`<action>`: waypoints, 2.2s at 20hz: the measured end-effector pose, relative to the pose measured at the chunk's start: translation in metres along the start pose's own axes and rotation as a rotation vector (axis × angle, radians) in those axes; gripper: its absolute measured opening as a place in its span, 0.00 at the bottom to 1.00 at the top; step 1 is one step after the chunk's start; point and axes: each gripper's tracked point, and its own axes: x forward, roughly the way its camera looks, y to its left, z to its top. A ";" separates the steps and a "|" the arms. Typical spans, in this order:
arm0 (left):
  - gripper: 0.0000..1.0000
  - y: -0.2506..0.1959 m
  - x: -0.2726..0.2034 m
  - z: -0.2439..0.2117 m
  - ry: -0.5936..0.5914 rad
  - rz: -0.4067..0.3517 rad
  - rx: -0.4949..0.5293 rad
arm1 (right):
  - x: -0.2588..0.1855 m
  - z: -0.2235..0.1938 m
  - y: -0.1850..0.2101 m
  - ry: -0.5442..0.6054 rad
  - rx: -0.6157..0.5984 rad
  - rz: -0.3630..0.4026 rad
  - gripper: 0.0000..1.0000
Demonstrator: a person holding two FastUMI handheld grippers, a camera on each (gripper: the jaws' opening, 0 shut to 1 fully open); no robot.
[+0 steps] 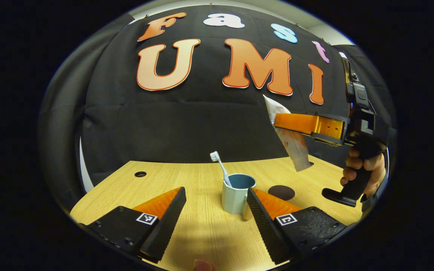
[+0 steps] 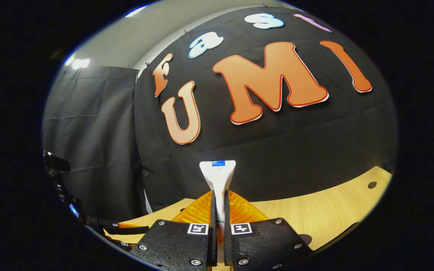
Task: Put the toothbrush and toothpaste on the desktop into the cup, then pick up the cup and place it on the coaster on the desktop.
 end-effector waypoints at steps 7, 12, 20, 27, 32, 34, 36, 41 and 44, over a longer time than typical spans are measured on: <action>0.98 0.028 -0.009 -0.015 0.022 0.025 -0.014 | 0.045 -0.026 0.017 -0.002 0.000 0.028 0.07; 0.98 0.047 -0.006 -0.027 0.043 0.049 -0.001 | 0.074 -0.043 0.016 0.012 -0.029 0.016 0.08; 0.98 0.059 0.000 -0.044 0.086 0.080 -0.019 | 0.105 -0.091 -0.004 0.095 0.024 -0.020 0.08; 0.98 0.048 -0.010 -0.046 0.095 0.075 -0.047 | 0.078 -0.100 -0.008 0.159 -0.043 -0.033 0.13; 0.98 0.036 -0.018 -0.032 0.071 0.074 -0.060 | 0.047 -0.106 -0.015 0.249 -0.067 -0.056 0.13; 0.98 0.023 -0.019 -0.025 0.070 0.068 -0.049 | 0.027 -0.110 -0.015 0.306 -0.068 -0.047 0.14; 0.98 0.012 -0.016 -0.022 0.079 0.054 -0.046 | 0.012 -0.098 -0.012 0.311 -0.066 -0.031 0.17; 0.97 -0.019 0.003 -0.003 0.103 0.000 -0.095 | -0.044 -0.037 -0.025 0.200 -0.192 -0.050 0.31; 0.97 -0.033 0.019 0.006 0.138 -0.027 -0.105 | -0.072 -0.007 -0.041 0.122 -0.275 -0.082 0.57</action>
